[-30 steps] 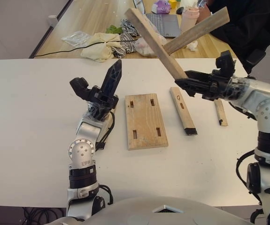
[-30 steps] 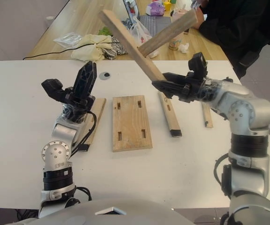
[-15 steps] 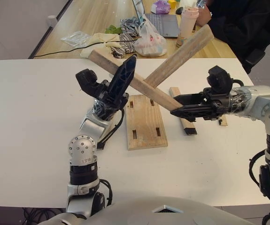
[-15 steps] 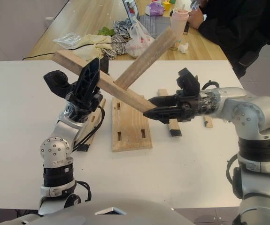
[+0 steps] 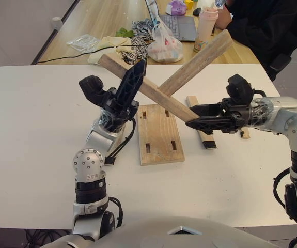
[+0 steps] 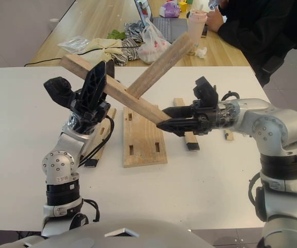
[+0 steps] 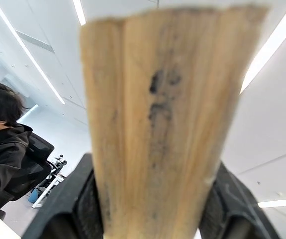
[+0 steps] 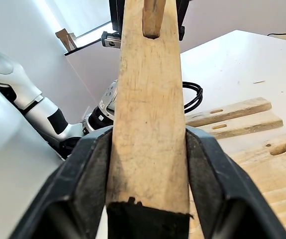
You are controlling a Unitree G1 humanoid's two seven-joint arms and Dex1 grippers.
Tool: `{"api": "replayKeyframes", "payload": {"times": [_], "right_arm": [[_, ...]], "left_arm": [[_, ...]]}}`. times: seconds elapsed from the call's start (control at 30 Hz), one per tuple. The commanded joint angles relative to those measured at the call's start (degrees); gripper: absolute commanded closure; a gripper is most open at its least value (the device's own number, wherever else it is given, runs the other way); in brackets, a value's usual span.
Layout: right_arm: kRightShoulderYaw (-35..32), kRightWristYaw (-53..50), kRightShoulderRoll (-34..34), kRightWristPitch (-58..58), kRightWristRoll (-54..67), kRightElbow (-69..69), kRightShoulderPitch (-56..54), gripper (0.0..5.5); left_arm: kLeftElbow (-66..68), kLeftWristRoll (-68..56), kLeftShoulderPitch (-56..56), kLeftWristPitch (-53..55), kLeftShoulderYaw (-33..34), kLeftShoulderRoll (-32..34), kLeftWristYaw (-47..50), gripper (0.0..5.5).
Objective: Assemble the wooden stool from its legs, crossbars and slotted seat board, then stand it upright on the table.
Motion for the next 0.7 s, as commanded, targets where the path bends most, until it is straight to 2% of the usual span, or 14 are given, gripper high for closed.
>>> {"api": "replayKeyframes", "payload": {"times": [0.03, 0.13, 0.17, 0.27, 0.33, 0.47, 0.7], "right_arm": [[4.92, -1.99, -0.86, -4.00, -7.29, 2.07, 0.97, 2.43], [11.38, -3.95, -2.67, -12.06, -19.37, 8.81, 2.47, 2.39], [11.97, -6.06, -1.99, -14.68, -22.88, 12.88, 2.29, 2.54], [9.69, -13.96, 1.75, -21.16, -29.29, 24.23, -0.45, 2.88], [6.65, -20.47, 4.19, -25.64, -31.99, 31.93, -3.36, 3.26], [1.73, -27.04, 6.76, -31.64, -33.83, 40.29, -6.97, 3.89], [0.38, -29.09, 8.10, -36.43, -36.70, 45.10, -8.39, 5.00]], "left_arm": [[1.18, 0.84, -3.53, -2.68, 3.90, 2.26, 0.15, 3.47], [2.62, 3.48, -4.69, -2.47, 7.08, 8.92, -2.00, 3.47], [3.14, 6.16, -4.49, -1.98, 7.04, 12.52, -3.65, 3.47], [3.87, 12.87, -3.13, -1.20, 5.36, 19.85, -8.12, 3.47], [4.38, 15.77, -2.22, -1.11, 4.50, 22.39, -10.30, 3.47], [4.83, 20.01, -0.59, -1.32, 1.89, 23.98, -13.16, 3.47], [6.55, 26.18, 1.55, -2.34, -1.51, 24.60, -16.05, 3.47]]}}
